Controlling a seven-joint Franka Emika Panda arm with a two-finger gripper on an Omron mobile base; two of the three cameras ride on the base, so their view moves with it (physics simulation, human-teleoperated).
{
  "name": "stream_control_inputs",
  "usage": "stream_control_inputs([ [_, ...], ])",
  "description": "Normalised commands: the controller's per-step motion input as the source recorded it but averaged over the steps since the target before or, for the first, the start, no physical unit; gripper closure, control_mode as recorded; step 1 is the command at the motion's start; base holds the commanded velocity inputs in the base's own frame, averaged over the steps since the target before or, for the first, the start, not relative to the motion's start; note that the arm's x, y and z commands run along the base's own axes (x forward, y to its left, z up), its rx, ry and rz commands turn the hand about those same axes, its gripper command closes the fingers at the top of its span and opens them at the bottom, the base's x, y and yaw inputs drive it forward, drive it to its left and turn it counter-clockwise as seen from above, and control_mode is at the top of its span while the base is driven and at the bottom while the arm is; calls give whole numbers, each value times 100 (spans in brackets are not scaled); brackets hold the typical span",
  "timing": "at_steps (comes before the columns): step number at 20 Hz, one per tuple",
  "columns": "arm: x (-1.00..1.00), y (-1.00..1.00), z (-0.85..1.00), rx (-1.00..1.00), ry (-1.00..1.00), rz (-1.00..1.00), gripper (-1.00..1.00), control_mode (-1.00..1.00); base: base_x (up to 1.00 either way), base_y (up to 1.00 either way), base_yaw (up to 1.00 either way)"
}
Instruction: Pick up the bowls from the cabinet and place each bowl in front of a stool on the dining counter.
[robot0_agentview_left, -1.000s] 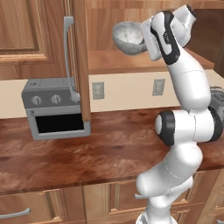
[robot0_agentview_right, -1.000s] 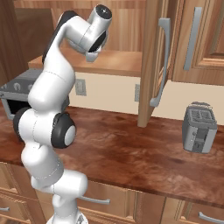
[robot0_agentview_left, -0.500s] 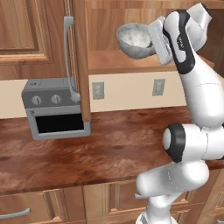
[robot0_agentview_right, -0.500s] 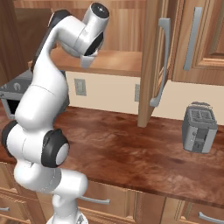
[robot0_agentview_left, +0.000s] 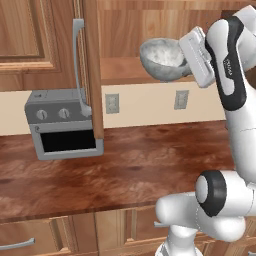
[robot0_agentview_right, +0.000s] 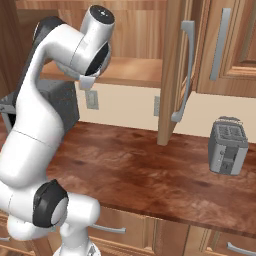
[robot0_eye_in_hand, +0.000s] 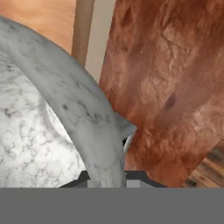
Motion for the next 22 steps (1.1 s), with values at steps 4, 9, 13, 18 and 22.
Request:
stream_control_inputs([
  [4,-80,0,0,-1,26,0,100,-100,0,0,0],
  [9,-59,-5,-3,0,20,0,100,-100,0,0,0],
  [13,-37,0,-2,0,15,0,100,-100,0,0,0],
  [18,-30,0,-16,0,6,0,100,-100,0,0,0],
  [22,-31,0,-19,0,6,0,100,-100,0,0,0],
])
